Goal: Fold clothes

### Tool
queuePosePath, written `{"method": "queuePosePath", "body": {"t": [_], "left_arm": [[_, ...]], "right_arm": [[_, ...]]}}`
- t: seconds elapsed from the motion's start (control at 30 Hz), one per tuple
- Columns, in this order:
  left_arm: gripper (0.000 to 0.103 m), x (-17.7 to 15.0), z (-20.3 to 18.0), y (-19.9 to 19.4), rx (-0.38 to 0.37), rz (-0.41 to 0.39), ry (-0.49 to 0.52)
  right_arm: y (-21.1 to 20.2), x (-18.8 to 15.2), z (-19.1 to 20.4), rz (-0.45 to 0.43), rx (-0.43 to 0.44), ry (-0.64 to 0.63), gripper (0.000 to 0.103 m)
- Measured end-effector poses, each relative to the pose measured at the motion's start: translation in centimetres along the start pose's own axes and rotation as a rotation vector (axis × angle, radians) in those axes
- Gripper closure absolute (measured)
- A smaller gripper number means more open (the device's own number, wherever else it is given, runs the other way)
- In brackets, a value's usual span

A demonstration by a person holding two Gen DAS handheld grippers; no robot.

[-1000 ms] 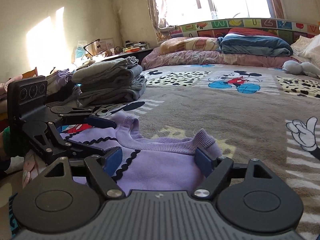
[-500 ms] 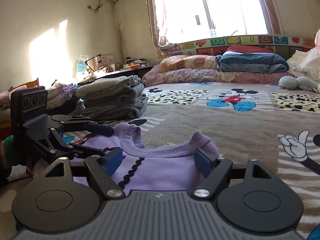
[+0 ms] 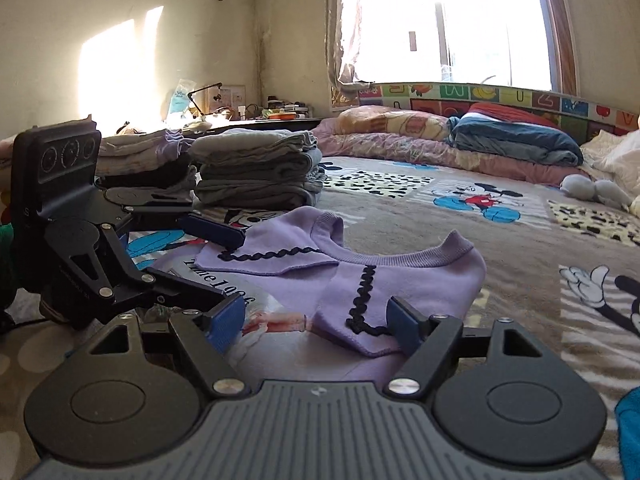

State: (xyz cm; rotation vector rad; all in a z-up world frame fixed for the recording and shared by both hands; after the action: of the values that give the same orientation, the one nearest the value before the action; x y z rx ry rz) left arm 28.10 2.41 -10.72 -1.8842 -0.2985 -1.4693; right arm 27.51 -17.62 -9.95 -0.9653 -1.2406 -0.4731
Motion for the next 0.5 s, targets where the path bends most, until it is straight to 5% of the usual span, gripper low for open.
{"method": "queuePosePath", "body": {"t": [0.33, 0.5], "left_arm": [[0.01, -1.0, 0.1, 1.1, -0.006, 0.042, 0.007], [0.01, -0.3, -0.7, -1.0, 0.06, -0.027, -0.001]], "right_arm": [[0.4, -1.0, 0.6, 0.023, -0.013, 0.002, 0.024], [-0.1, -1.0, 1.0, 0.009, -0.039, -0.008, 0.025]]}}
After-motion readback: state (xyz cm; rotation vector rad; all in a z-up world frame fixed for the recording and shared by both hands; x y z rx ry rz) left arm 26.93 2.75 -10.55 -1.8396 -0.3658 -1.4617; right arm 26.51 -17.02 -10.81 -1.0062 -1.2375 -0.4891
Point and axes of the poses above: each gripper's, at about its wrist camera, not at the fingertips, and y roughly the way its jaws point, z to its left, x to its top, the point moved 4 cm from there along y, roughly the way its jaws point, and after that the axes turned 12 degrees about -x, right-handed, at the moved point
